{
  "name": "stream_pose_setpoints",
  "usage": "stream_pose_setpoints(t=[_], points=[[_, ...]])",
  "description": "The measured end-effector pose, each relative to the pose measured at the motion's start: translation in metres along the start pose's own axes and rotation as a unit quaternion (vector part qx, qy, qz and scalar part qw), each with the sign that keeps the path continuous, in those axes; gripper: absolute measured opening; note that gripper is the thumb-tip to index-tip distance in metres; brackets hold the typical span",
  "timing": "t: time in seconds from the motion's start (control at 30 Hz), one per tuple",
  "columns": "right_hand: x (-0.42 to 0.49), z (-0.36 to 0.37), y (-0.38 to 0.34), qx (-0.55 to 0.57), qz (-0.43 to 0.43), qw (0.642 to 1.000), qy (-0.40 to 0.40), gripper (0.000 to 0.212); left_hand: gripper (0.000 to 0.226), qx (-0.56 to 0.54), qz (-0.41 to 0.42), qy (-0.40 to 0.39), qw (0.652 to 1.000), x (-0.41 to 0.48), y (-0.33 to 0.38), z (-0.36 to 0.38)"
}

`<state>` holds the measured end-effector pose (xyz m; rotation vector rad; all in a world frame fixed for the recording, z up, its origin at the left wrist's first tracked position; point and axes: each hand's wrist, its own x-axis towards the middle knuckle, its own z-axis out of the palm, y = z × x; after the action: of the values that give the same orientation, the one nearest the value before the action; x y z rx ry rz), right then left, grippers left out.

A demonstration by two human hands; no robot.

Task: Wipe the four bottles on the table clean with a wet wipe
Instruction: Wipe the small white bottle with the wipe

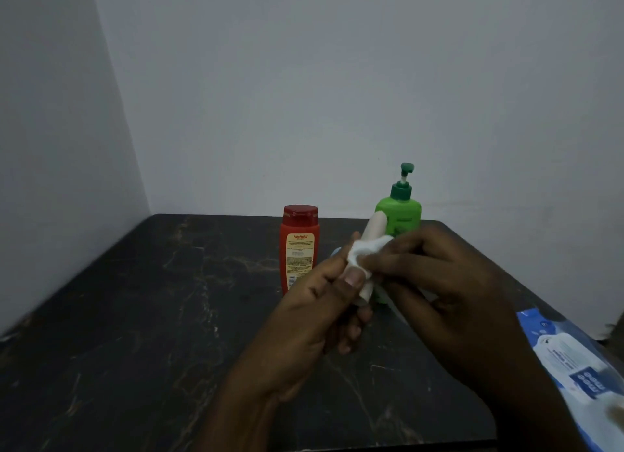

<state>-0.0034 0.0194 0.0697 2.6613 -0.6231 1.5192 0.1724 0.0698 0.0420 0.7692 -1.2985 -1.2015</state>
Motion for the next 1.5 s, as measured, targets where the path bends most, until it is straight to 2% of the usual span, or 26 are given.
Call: stream_pose_setpoints(t=[0.1,0.27,0.4,0.57,0.73,0.93,1.0,1.13,1.2,1.27,1.4,1.5], points=[[-0.001,-0.008,0.004,-0.017,-0.011,0.999,-0.044,0.024,0.049,0.061,0.013,0.008,0.998,-0.001,0.001,-0.003],[-0.001,-0.004,0.014,-0.083,0.056,0.991,0.094,0.025,0.058,0.126,0.028,-0.009,0.992,-0.001,0.003,0.005],[-0.002,-0.003,0.014,-0.094,0.067,0.983,0.146,0.023,0.059,0.151,0.018,0.065,0.986,0.001,0.004,0.015],[-0.002,-0.004,0.007,-0.087,0.039,0.980,0.173,0.023,0.041,0.158,0.051,0.173,0.971,0.005,0.005,0.015],[-0.001,0.004,0.005,-0.094,0.036,0.985,0.142,0.026,0.036,0.170,0.119,0.217,0.954,0.003,0.006,0.019],[-0.001,0.017,-0.004,-0.043,-0.008,0.999,0.003,0.028,0.020,0.308,0.190,0.278,0.890,0.003,-0.005,0.010],[-0.001,0.014,0.001,-0.060,0.014,0.998,0.028,0.028,0.025,0.341,0.195,0.286,0.874,0.003,-0.006,0.009],[-0.002,0.009,0.014,-0.116,0.096,0.979,0.140,0.025,0.035,0.405,0.203,0.275,0.848,0.003,-0.011,0.012],[-0.002,0.010,0.013,-0.113,0.109,0.975,0.160,0.024,0.036,0.435,0.209,0.273,0.832,0.003,-0.012,0.014],[-0.002,0.014,0.006,-0.090,0.092,0.981,0.142,0.027,0.033,0.444,0.223,0.280,0.821,0.003,-0.011,0.015],[-0.002,0.023,-0.004,-0.043,0.012,0.999,0.019,0.029,0.020,0.457,0.232,0.281,0.811,0.004,-0.007,0.009],[-0.001,0.020,0.002,-0.062,0.034,0.997,0.038,0.028,0.023,0.470,0.239,0.271,0.805,0.005,-0.008,0.006]])
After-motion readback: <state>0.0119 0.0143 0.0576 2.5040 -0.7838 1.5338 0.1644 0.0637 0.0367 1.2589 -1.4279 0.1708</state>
